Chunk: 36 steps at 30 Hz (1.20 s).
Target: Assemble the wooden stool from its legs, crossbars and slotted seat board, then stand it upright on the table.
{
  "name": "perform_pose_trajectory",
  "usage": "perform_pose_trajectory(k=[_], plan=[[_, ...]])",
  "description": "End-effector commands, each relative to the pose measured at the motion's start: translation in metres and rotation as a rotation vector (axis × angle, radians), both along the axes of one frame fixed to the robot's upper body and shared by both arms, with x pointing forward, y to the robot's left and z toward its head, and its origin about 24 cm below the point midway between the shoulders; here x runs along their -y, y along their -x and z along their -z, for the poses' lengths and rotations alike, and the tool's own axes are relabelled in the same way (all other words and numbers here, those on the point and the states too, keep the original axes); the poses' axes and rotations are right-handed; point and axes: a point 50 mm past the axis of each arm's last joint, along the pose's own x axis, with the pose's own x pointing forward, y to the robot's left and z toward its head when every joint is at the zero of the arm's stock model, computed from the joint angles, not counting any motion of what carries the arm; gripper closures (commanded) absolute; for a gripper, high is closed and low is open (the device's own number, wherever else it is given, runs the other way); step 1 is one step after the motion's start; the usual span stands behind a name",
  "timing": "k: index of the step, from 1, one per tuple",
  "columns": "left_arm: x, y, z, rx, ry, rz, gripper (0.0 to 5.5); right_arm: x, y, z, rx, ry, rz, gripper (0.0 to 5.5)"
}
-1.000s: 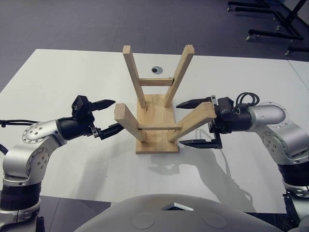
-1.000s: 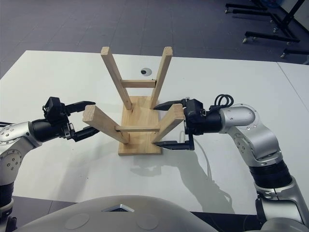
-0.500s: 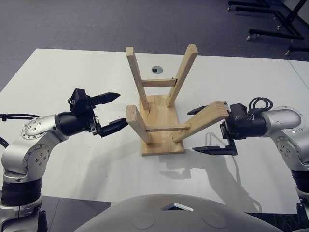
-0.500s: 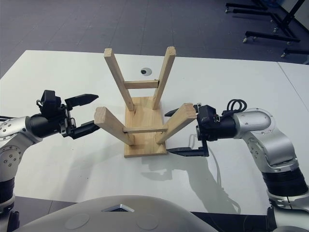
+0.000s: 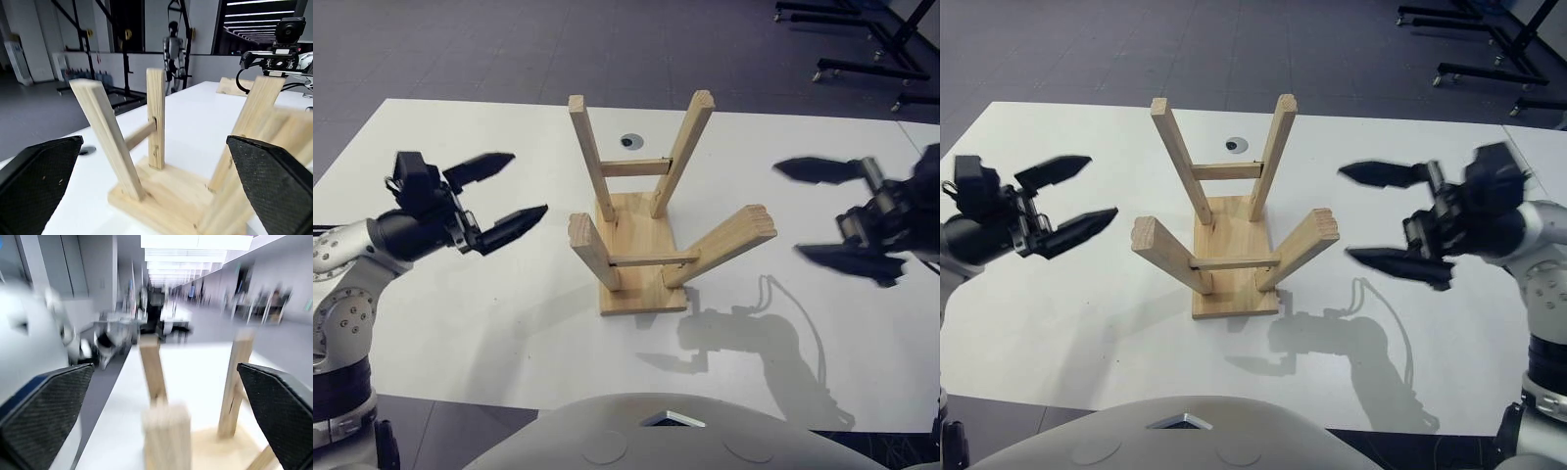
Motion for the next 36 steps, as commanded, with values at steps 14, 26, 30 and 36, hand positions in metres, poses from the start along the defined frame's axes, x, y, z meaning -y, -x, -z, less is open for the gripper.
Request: perform_pose_trajectory(k=[14,26,30,36], plan=[[0.041,-0.026,-0.023,0.173,0.236,-0.308,0.1,-0.084,0.01,-0.071,0.193,-0.336,-0.015,0.11],[0.052,-0.03,-0.015,0.147,0.201,-0.283,0.1,-0.121,0.007,0.048,-0.092,-0.023,-0.009,0.11],[0.051,-0.029,-0.012,0.144,0.198,-0.302,0.1,-0.112,-0.002,0.014,0.006,-0.109,0.01,0.11],[0.05,-0.018,-0.035,0.187,0.317,-0.231,0.1,-0.087,0.001,-0.064,0.131,-0.434,-0.022,0.11]])
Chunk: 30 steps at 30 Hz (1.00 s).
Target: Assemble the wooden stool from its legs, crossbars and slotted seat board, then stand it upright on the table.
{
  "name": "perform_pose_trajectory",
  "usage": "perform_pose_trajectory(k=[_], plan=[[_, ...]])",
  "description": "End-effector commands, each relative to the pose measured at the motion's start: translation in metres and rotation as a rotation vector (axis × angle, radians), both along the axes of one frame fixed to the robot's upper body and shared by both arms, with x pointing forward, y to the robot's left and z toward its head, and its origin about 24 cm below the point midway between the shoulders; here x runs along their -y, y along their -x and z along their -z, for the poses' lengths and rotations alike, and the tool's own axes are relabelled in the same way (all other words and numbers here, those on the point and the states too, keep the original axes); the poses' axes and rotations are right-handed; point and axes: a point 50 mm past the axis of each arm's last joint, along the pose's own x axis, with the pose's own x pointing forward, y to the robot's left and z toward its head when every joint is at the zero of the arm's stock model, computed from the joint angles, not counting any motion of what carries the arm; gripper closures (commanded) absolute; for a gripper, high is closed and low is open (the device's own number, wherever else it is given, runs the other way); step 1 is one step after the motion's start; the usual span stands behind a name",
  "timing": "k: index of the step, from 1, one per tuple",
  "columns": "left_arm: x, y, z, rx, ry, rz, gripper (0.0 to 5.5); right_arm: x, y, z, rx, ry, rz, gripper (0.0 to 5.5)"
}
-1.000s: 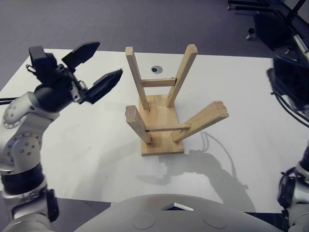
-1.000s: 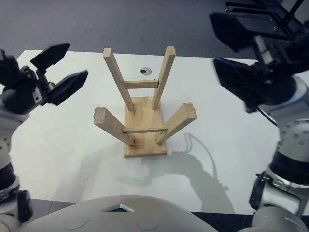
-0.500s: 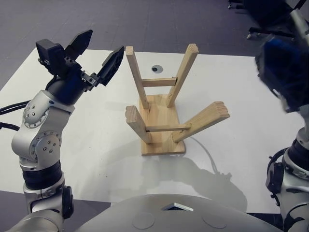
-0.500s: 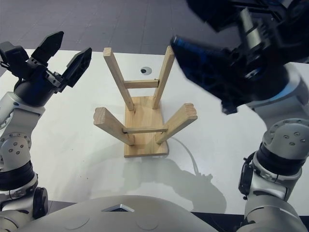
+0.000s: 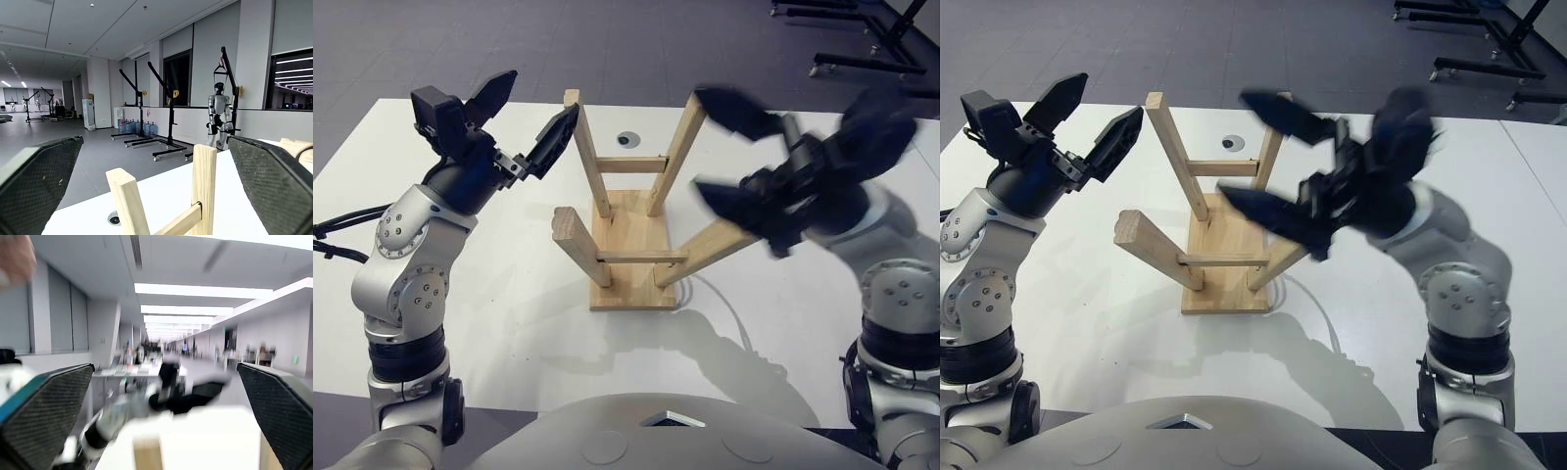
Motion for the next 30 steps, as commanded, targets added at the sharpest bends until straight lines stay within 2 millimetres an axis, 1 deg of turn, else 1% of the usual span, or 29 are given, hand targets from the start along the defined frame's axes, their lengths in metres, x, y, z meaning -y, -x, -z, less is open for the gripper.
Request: perform_pose_trajectory(k=[1,2,4,6,8,10,12,13,15,16,17,19,20,21,22,24,26,28,30], plan=[[0.0,0.013,-0.024,0.064,0.099,0.084,0.1,0.013,0.005,-0.043,0.09,-0.145,-0.009,0.11],[0.002,0.017,-0.03,0.075,0.116,0.114,0.1,0.013,0.006,-0.047,0.104,-0.15,-0.012,0.11],[0.011,0.03,-0.05,0.106,0.17,0.22,0.1,0.014,0.008,-0.05,0.113,-0.148,-0.005,0.11],[0.022,0.041,-0.067,0.109,0.18,0.331,0.1,0.015,0.005,-0.046,0.106,-0.137,0.025,0.11],[0.032,0.046,-0.084,0.115,0.209,0.423,0.1,0.013,0.003,-0.04,0.091,-0.121,0.042,0.11],[0.039,0.049,-0.096,0.107,0.191,0.478,0.1,0.012,0.003,-0.037,0.088,-0.116,0.049,0.11],[0.04,0.051,-0.1,0.083,0.16,0.504,0.1,0.012,0.003,-0.038,0.09,-0.12,0.048,0.11],[0.041,0.05,-0.094,0.039,0.139,0.512,0.1,0.011,0.003,-0.037,0.089,-0.119,0.047,0.11],[0.043,0.044,-0.046,-0.201,0.041,0.512,0.1,0.008,0.003,-0.034,0.08,-0.093,0.041,0.11],[0.042,0.046,-0.02,-0.314,-0.015,0.508,0.1,0.007,0.003,-0.033,0.079,-0.079,0.035,0.11],[0.039,0.05,0.011,-0.443,-0.047,0.498,0.1,0.005,0.004,-0.035,0.082,-0.075,0.022,0.11],[0.037,0.063,0.056,-0.619,-0.048,0.495,0.1,0.002,0.007,-0.042,0.102,-0.076,-0.017,0.11],[0.039,0.069,0.069,-0.658,-0.048,0.493,0.1,0.001,0.008,-0.045,0.112,-0.072,-0.031,0.11],[0.041,0.07,0.074,-0.655,-0.025,0.485,0.1,0.001,0.009,-0.048,0.121,-0.067,-0.049,0.11],[0.042,0.068,0.074,-0.634,-0.005,0.472,0.1,0.001,0.009,-0.051,0.126,-0.065,-0.061,0.11],[0.04,0.06,0.066,-0.557,0.023,0.444,0.1,0.001,0.01,-0.052,0.127,-0.068,-0.068,0.11],[0.035,0.047,0.051,-0.456,0.05,0.4,0.1,0.001,0.01,-0.049,0.123,-0.079,-0.065,0.11],[0.029,0.036,0.025,-0.319,0.114,0.362,0.1,0.003,0.009,-0.046,0.121,-0.085,-0.051,0.11],[0.023,0.035,0.005,-0.23,0.146,0.367,0.1,0.006,0.009,-0.044,0.117,-0.1,-0.038,0.11]])
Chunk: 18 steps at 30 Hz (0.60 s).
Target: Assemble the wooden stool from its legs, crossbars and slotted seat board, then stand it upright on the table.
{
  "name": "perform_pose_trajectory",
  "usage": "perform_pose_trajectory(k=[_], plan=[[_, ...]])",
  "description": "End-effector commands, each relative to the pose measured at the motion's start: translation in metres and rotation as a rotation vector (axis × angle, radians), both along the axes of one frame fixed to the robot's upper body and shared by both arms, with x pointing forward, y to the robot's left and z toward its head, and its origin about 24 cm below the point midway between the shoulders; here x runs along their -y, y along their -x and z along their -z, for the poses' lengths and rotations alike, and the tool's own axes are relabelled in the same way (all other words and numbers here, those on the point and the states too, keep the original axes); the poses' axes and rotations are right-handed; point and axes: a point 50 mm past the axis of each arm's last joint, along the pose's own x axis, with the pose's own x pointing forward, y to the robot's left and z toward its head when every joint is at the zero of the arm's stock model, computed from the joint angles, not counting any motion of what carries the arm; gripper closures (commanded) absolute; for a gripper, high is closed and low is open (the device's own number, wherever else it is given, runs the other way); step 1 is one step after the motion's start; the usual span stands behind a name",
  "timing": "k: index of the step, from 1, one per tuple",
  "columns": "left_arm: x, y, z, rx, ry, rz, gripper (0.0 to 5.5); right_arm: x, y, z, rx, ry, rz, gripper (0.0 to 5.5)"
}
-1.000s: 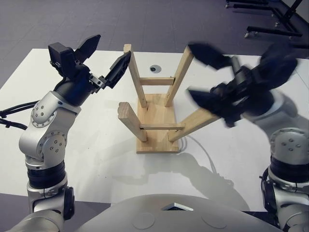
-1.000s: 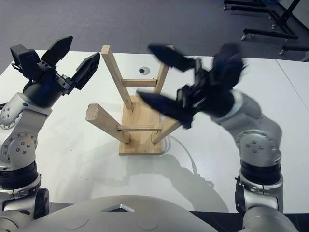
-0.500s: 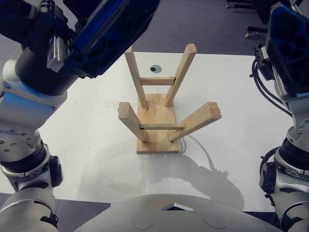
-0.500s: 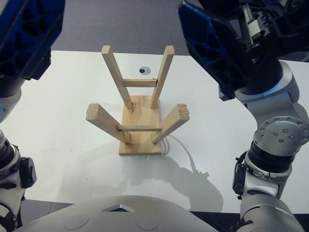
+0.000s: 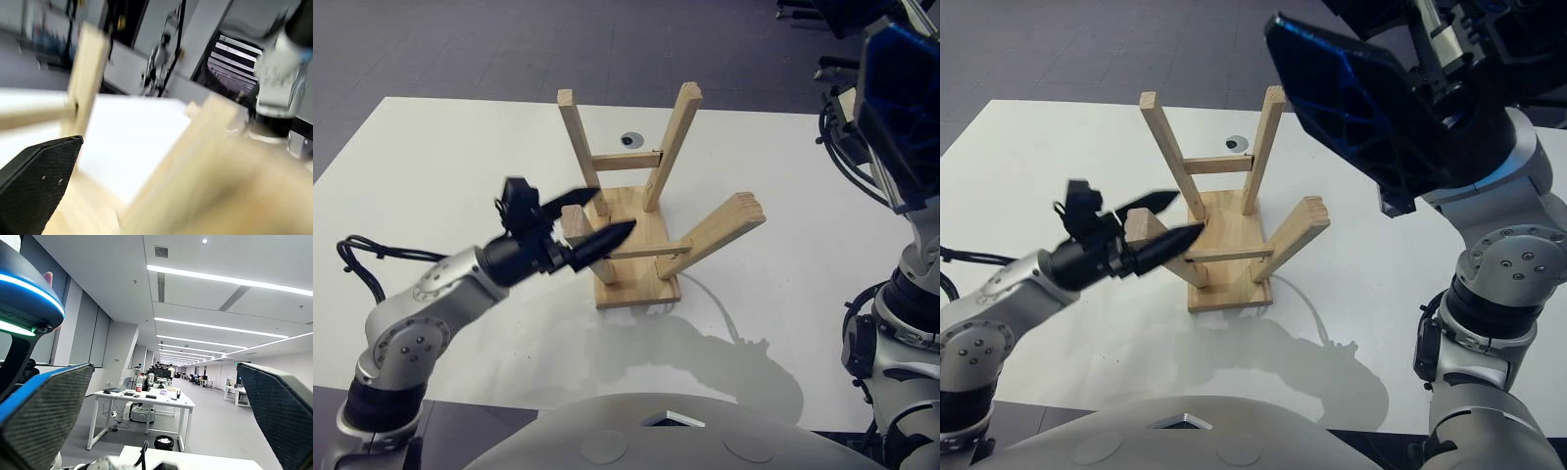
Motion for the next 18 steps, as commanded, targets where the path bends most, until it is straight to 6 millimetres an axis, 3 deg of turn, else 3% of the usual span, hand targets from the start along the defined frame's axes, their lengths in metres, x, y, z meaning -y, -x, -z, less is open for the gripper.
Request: perform_pose_trajectory(k=[1,6,9,12,15,18], plan=[[-0.01,-0.002,-0.032,0.134,0.073,-0.015,0.1,0.007,0.0,0.003,0.0,-0.033,0.023,0.11],[-0.028,0.0,-0.043,0.19,0.107,-0.054,0.1,0.042,-0.014,0.001,-0.044,-0.16,0.123,0.11],[-0.049,-0.005,-0.023,0.127,0.031,-0.197,0.1,0.088,-0.03,0.036,-0.159,-0.101,0.335,0.11],[-0.079,-0.016,0.012,0.043,-0.232,-0.387,0.1,0.131,-0.034,0.088,-0.291,0.079,0.561,0.11],[-0.088,-0.015,0.03,0.014,-0.384,-0.41,0.1,0.136,-0.026,0.143,-0.372,0.404,0.626,0.11],[-0.079,-0.015,0.043,0.012,-0.459,-0.36,0.1,0.112,-0.024,0.173,-0.373,0.511,0.583,0.11]])
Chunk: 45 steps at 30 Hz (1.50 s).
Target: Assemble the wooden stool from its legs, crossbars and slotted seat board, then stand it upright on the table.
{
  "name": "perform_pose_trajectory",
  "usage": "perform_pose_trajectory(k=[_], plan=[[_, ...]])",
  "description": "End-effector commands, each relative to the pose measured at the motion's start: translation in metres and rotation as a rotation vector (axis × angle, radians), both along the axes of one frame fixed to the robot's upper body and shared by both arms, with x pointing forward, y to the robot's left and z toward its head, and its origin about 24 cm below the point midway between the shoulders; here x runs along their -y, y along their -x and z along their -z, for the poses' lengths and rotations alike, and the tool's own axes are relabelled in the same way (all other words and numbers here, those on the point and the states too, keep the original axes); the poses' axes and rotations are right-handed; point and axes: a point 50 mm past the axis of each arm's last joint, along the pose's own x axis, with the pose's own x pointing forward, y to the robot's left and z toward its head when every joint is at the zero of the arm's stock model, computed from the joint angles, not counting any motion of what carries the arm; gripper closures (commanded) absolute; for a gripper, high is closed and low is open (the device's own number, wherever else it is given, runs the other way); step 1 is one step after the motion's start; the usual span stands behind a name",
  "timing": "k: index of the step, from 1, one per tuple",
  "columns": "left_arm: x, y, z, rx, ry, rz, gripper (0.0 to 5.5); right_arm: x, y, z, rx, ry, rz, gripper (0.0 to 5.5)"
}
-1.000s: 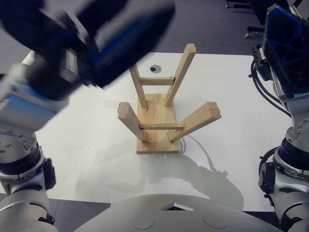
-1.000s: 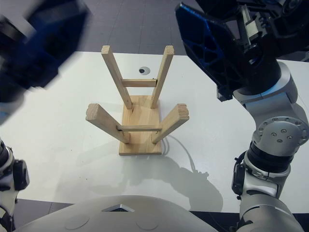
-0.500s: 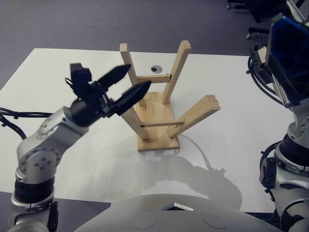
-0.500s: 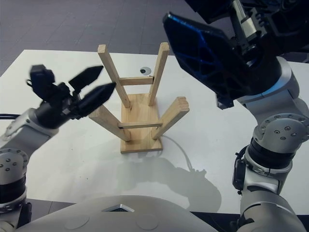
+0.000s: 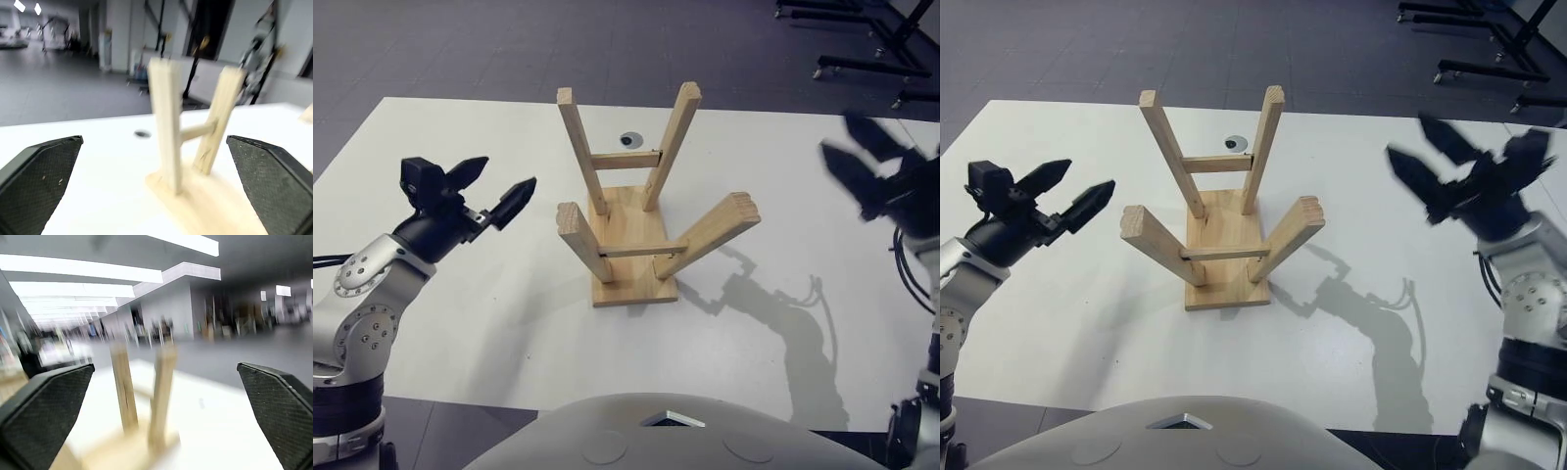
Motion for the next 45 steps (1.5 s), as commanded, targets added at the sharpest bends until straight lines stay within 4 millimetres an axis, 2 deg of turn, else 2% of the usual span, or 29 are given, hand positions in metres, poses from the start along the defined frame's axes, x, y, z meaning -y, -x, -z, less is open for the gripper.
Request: perform_pose_trajectory(k=[1,3,7,13,16,20,23,25,29,31,33,35,40,45], plan=[[0.012,-0.001,0.015,-0.03,-0.098,0.074,0.1,-0.032,0.001,0.031,-0.032,0.106,-0.089,0.11],[0.026,0.0,0.019,-0.033,-0.113,0.155,0.1,-0.051,0.006,0.046,-0.054,0.179,-0.166,0.11],[0.042,0.001,0.022,-0.025,-0.141,0.274,0.1,-0.062,0.024,0.068,-0.125,0.352,-0.305,0.11],[0.06,-0.006,0.021,0.014,-0.125,0.34,0.1,-0.071,0.025,0.072,-0.132,0.374,-0.343,0.11],[0.065,-0.006,0.02,0.025,-0.122,0.353,0.1,-0.088,0.022,0.07,-0.117,0.291,-0.313,0.11],[0.068,-0.004,0.019,0.032,-0.115,0.364,0.1,-0.102,0.013,0.086,-0.138,0.272,-0.132,0.11],[0.067,-0.004,0.018,0.036,-0.118,0.359,0.1,-0.094,0.008,0.098,-0.147,0.305,0.01,0.11],[0.063,-0.005,0.016,0.043,-0.12,0.351,0.1,-0.079,0.005,0.107,-0.144,0.363,0.125,0.11],[0.054,-0.008,0.012,0.055,-0.127,0.336,0.1,-0.048,0.006,0.128,-0.176,0.358,0.427,0.11],[0.05,-0.009,0.011,0.057,-0.125,0.332,0.1,-0.046,0.005,0.133,-0.159,0.371,0.495,0.11],[0.044,-0.01,0.011,0.054,-0.141,0.32,0.1,-0.048,-0.003,0.128,-0.123,0.353,0.526,0.11],[0.037,-0.012,0.01,0.061,-0.163,0.309,0.1,-0.048,-0.009,0.122,-0.091,0.339,0.535,0.11],[0.033,-0.013,0.011,0.064,-0.19,0.342,0.1,-0.029,-0.011,0.107,-0.055,0.334,0.51,0.11],[0.026,-0.02,0.012,0.084,-0.178,0.445,0.1,-0.02,0.005,0.086,-0.088,0.251,0.191,0.11]])
